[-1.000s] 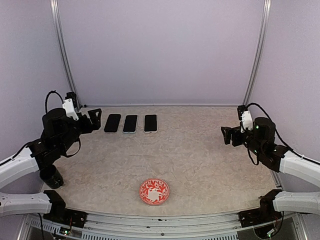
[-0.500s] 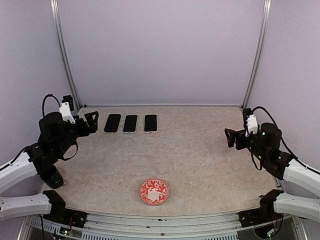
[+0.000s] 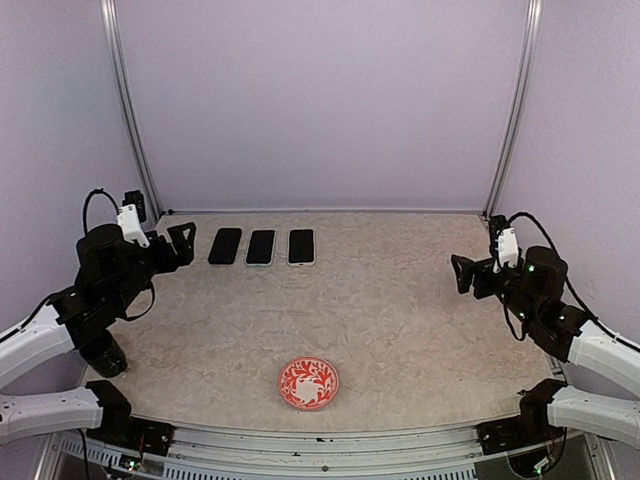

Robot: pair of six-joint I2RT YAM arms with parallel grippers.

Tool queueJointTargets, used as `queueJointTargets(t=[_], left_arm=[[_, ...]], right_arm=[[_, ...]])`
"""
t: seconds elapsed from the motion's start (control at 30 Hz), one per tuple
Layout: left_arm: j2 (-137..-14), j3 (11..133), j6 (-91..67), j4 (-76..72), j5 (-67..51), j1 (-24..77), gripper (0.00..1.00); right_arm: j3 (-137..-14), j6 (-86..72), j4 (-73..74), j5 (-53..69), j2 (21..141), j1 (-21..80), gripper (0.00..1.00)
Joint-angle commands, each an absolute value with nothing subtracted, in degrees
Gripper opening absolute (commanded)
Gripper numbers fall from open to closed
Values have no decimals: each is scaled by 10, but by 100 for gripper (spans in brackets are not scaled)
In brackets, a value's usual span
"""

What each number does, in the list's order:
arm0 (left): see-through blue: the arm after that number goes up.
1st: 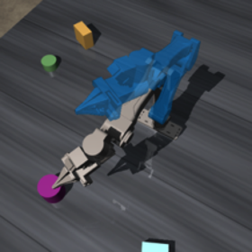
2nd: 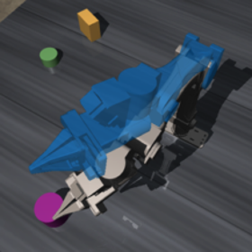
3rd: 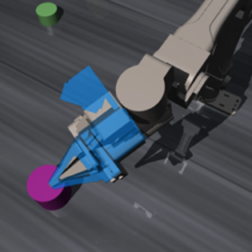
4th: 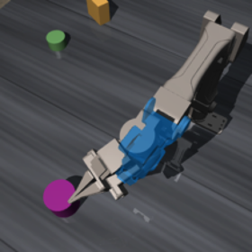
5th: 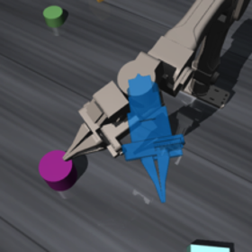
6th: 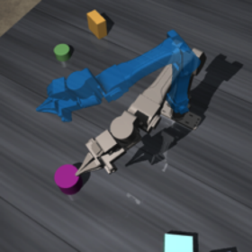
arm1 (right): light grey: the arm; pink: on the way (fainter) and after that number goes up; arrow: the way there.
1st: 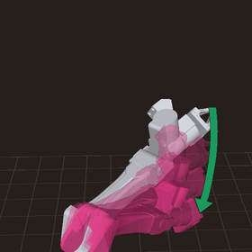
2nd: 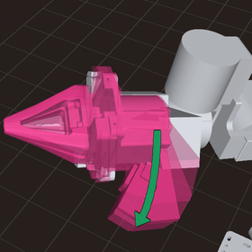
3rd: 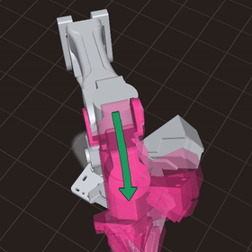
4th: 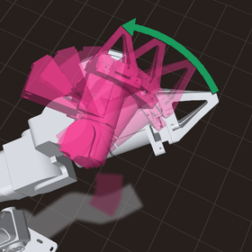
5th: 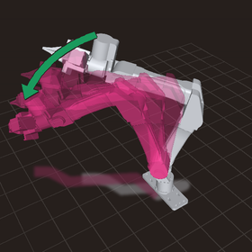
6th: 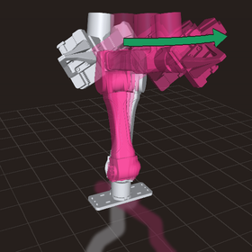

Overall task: Put the phone into the phone case
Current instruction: Reset both arms

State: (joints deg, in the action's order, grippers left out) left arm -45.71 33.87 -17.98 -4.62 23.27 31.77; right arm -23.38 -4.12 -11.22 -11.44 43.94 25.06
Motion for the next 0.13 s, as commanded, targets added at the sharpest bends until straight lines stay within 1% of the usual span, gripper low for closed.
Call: queueJointTargets(t=[0.0, 0.1], left_arm=[[-455, 331, -185, -60, 222, 310, 99], [-456, 331, -185, -60, 222, 309, 99]], right_arm=[[-228, -43, -119, -124, 430, 246, 100], [-229, -45, -119, -119, 440, 246, 100]])
